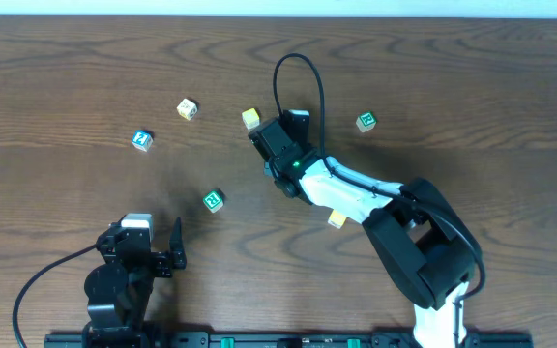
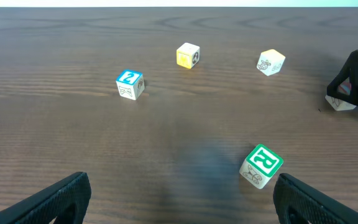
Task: Spell out Ai2
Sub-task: 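Lower the 'I' block onto the table center and open the right gripper, then move the right gripper to the red 'A' block and grasp it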
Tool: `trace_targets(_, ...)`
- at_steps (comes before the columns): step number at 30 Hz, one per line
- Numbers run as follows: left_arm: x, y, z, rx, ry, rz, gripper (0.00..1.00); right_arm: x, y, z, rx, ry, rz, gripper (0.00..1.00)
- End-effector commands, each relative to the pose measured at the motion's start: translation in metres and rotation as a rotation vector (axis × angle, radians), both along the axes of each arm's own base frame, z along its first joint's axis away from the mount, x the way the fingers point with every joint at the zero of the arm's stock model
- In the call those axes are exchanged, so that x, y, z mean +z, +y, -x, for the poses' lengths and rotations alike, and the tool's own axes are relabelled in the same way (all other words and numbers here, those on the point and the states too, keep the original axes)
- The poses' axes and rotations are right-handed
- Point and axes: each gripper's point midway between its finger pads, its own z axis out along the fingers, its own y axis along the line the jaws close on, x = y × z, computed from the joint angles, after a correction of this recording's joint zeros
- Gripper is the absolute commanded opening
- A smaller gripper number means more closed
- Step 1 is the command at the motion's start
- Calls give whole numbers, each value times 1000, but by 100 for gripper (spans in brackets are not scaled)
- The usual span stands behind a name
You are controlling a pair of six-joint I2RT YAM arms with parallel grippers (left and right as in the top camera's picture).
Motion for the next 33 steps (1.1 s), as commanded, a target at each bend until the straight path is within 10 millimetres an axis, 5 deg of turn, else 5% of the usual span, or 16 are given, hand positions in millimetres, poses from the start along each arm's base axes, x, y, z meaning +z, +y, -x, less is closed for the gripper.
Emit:
trace_targets(1,-8,2,0,6,15,-12,95,-3,5,-2,0,-6,-1,40)
trace_targets(11,-8,2,0,6,15,-12,95,11,6,-17,5,-85,29,51)
trace_targets(18,-8,2,0,6,15,-12,95,59,8,-41,5,-160,101,57)
trace_targets(21,-8,2,0,6,15,-12,95,106,17,-52,-1,-203,66,58)
trace_targets(25,-8,2,0,6,15,-12,95,207,19,-60,25,-314,30,72)
trace_targets(27,-8,2,0,6,15,-12,95,271,6,-56,65,-382,42,96)
trace_targets(33,-8,2,0,6,15,-12,95,366,-46,-16,185,-464,143,99)
